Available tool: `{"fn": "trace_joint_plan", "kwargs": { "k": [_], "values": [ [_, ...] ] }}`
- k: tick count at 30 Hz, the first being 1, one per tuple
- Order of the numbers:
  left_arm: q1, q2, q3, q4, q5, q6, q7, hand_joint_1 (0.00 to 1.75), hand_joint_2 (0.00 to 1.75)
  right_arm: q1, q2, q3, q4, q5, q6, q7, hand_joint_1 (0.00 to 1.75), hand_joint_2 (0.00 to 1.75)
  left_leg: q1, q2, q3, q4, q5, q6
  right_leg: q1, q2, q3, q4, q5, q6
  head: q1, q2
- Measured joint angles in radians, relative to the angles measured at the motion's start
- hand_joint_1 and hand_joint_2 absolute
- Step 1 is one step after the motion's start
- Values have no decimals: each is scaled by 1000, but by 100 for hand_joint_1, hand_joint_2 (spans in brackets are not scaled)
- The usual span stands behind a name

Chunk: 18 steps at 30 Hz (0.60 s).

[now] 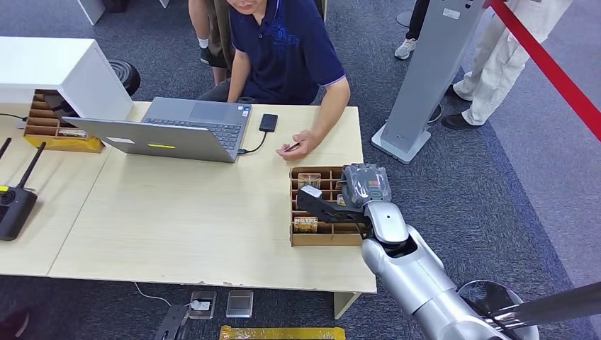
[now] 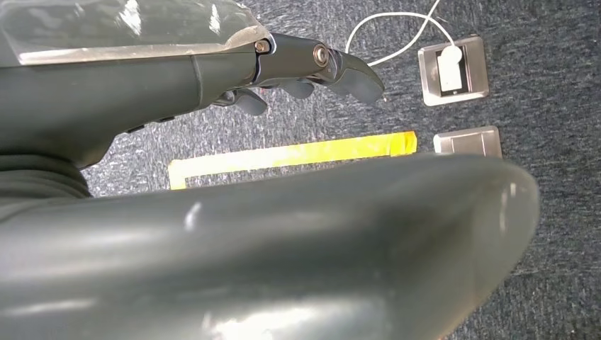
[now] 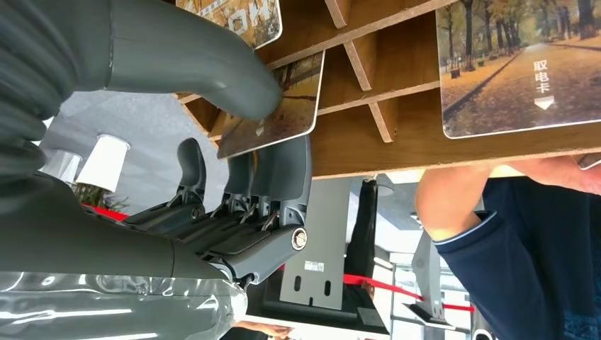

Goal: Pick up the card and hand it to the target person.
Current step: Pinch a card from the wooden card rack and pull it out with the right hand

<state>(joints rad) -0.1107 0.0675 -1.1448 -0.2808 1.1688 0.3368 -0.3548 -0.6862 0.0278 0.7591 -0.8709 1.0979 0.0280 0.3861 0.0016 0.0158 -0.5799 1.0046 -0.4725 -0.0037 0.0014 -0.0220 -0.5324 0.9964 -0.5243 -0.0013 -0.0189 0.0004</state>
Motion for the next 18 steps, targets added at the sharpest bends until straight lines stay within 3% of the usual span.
{"fn": "trace_joint_plan", "kwargs": {
  "k": [18],
  "values": [
    [0, 0, 4, 0, 1, 0, 0, 0, 0, -2, 0, 1, -3, 3, -5, 5, 142, 175, 0, 0, 0, 0, 1, 0, 0, 0, 0, 0, 1, 0, 0, 0]
  ]
}}
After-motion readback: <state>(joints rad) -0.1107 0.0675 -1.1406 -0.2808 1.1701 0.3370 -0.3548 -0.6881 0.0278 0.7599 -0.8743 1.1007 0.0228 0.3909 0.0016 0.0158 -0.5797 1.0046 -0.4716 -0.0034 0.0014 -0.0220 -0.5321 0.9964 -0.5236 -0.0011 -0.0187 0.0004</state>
